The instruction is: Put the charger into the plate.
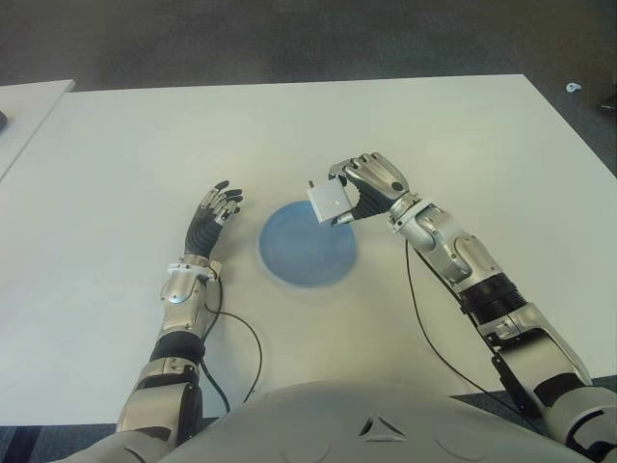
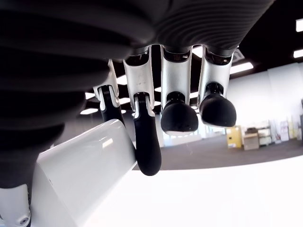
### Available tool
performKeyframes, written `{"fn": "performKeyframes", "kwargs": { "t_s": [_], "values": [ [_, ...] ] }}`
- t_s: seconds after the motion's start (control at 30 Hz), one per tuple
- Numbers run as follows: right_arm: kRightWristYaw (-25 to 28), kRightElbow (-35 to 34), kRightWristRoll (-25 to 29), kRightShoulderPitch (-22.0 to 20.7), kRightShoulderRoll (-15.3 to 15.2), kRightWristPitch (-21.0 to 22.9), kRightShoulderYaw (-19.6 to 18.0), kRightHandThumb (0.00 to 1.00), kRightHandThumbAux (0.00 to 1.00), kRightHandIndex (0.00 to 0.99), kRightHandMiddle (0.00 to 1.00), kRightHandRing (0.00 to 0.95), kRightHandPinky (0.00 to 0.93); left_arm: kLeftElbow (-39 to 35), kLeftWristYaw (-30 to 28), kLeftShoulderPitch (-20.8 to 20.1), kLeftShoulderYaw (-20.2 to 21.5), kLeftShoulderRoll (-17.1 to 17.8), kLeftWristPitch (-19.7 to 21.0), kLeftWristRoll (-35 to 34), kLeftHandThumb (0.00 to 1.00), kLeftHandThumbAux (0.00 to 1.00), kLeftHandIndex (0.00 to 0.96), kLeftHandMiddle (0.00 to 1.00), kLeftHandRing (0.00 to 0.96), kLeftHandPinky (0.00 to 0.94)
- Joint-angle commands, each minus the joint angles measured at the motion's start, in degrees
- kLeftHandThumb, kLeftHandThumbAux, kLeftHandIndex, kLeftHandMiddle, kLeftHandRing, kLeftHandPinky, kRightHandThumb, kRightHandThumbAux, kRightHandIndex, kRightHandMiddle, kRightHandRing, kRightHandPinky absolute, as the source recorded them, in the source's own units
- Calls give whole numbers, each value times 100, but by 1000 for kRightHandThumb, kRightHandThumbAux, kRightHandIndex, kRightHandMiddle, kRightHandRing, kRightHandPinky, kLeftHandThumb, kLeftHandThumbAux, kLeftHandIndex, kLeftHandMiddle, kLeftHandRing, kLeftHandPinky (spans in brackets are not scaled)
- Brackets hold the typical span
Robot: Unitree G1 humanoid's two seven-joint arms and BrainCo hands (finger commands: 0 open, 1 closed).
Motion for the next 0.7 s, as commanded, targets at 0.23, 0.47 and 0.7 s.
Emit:
{"fn": "performKeyframes", "kwargs": {
  "t_s": [0.23,0.47,0.7],
  "values": [
    [92,236,82,-135,217,56,110,855,675,401,529,827,798,490,117,442,-148,-364,397,94,0,502,147,256,249,241],
    [191,269,139,-148,296,126,113,856,674,403,532,831,819,457,155,459,-160,-363,409,105,0,505,154,259,250,240],
    [276,248,209,-148,337,181,106,857,674,403,537,831,831,435,169,470,-158,-373,412,99,0,507,163,270,257,248]
  ]
}}
